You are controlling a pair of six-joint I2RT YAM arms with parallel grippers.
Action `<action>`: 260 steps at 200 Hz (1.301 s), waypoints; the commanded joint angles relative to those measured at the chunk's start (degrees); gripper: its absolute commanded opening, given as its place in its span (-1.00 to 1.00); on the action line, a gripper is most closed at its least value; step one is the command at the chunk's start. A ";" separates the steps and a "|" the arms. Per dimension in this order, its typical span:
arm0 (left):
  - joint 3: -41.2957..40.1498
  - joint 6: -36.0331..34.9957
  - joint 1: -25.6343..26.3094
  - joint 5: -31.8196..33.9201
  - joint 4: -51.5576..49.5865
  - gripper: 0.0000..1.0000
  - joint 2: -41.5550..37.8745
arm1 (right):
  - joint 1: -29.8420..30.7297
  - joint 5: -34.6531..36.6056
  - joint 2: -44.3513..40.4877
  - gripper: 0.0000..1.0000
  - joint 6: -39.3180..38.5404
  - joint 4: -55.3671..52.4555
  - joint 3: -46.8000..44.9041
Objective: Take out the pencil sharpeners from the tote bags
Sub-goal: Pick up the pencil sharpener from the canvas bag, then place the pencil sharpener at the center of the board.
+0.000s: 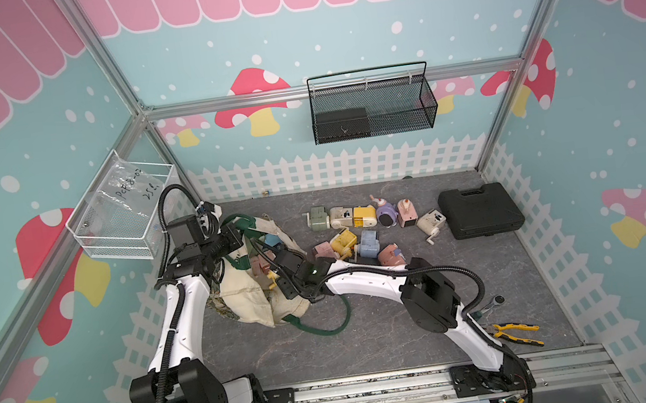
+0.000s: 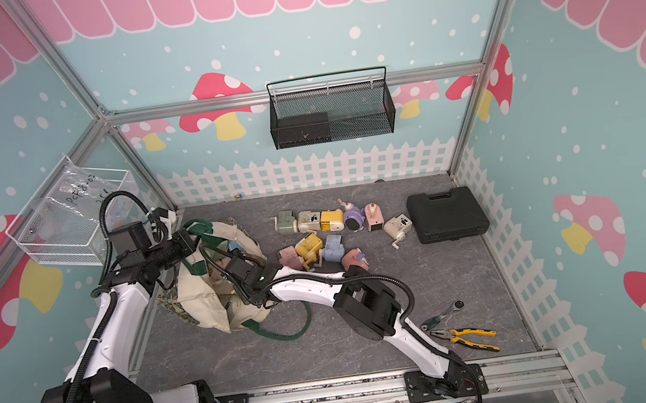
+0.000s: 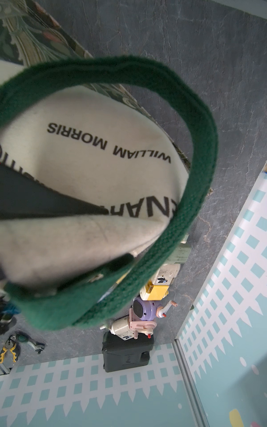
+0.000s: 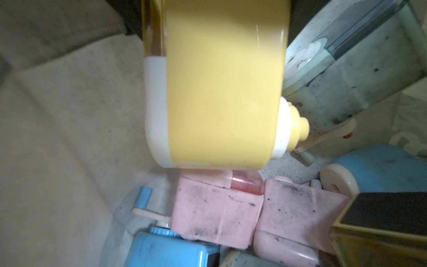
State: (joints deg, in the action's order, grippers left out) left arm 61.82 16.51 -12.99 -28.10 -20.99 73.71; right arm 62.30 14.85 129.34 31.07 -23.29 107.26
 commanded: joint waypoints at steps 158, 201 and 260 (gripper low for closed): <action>1.57 0.49 -0.09 -1.53 2.99 -1.00 -1.69 | -8.65 -2.43 -46.29 0.20 -8.42 14.20 -43.62; 1.58 0.47 -0.17 -1.52 2.99 -1.00 -1.73 | -21.13 -4.55 -56.60 0.20 -7.24 14.24 -55.74; 1.56 0.52 -0.17 -1.61 3.05 -1.00 -1.82 | -38.48 -9.58 -60.65 0.20 -3.01 13.35 -64.35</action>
State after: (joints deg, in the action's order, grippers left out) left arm 61.82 16.51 -12.99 -28.10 -20.99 73.71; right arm 29.41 8.67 69.34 24.69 -10.92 44.95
